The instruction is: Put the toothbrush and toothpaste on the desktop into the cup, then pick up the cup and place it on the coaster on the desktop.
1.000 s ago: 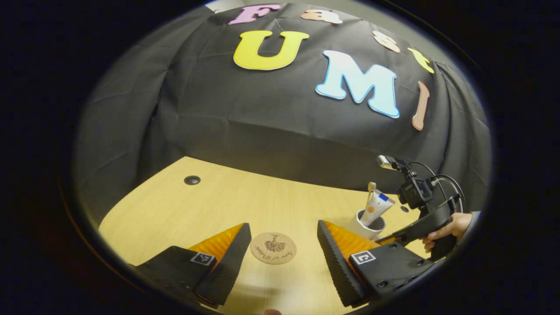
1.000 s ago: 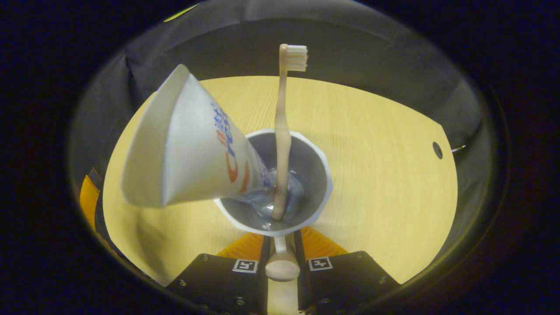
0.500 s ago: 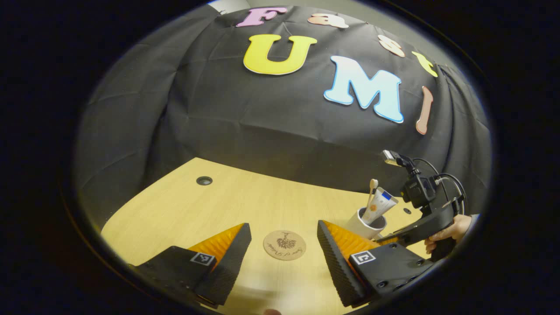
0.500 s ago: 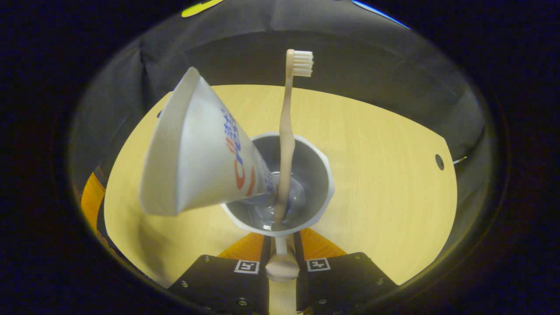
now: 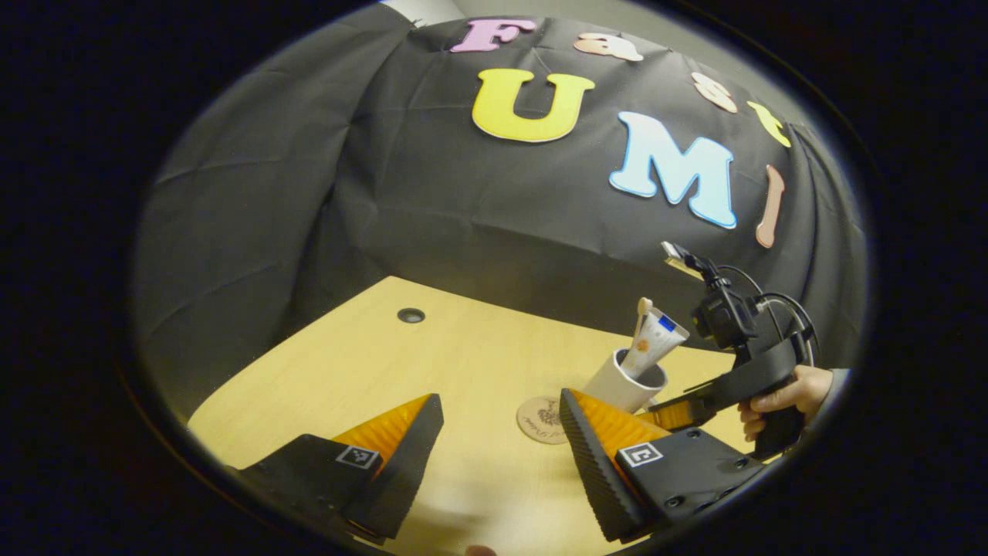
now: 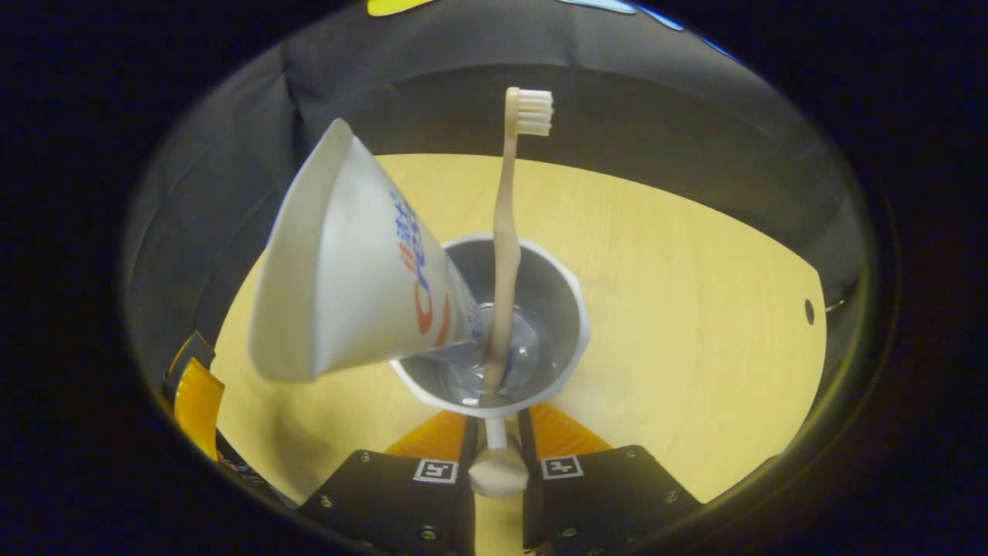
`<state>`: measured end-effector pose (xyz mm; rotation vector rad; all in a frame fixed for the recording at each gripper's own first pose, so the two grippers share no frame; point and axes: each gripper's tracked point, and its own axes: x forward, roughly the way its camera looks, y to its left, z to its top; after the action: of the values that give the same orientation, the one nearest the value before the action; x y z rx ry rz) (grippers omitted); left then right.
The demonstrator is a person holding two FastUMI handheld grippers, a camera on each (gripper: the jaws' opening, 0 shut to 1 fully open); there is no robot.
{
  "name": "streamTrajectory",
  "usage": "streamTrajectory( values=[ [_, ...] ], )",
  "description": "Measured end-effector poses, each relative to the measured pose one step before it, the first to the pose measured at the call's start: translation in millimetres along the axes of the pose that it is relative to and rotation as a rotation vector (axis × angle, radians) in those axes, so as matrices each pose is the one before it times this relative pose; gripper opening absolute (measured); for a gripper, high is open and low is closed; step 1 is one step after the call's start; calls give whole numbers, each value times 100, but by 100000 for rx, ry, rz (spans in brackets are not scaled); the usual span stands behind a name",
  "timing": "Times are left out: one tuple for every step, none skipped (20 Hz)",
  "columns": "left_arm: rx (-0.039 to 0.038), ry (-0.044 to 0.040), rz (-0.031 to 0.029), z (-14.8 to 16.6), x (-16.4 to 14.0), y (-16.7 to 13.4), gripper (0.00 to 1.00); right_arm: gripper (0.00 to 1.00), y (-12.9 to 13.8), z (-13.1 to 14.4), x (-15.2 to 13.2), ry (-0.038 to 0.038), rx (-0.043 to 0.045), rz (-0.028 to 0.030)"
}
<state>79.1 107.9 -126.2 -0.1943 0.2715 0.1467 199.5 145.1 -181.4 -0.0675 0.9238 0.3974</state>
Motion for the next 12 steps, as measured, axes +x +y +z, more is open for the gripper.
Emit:
streamTrajectory(
  values=[
    [-304, -305, 670, 153, -226, 549, 96, 24, 790, 229, 337, 312, -925, 379],
    [-316, -220, 708, 63, -315, 568, 96, 24, 599, 223, 466, 296, -859, 97],
    [-343, -58, 422, 46, -276, 485, 96, 24, 515, 149, 330, 545, -1073, -104],
    [-448, -93, 404, 12, -90, 279, 96, 24, 505, 122, 204, 565, -1006, -186],
    [-521, 21, 363, -25, -144, 357, 96, 24, 400, 16, 243, 586, -729, -130],
    [-522, 42, 412, -23, -148, 452, 100, 24, 385, 105, 322, 424, -626, 196],
    [-432, 148, 258, -27, -93, 300, 97, 24, 236, 374, 205, 455, -529, 305],
    [-351, 106, 463, 12, -50, 241, 96, 24, -338, 544, -56, 403, -706, 349],
    [-275, 46, 192, 57, -63, 172, 96, 24, -350, 508, -81, 641, -662, -78],
    [-32, 105, 267, 16, -13, 158, 96, 24, 62, 509, 157, 829, -502, -693],
    [193, 28, 317, 23, -60, 160, 100, 24, 7, 608, -12, 758, -571, -910],
    [157, -4, 71, 1, -75, 71, 96, 24, 620, 565, -292, 570, -172, -990]
  ],
)
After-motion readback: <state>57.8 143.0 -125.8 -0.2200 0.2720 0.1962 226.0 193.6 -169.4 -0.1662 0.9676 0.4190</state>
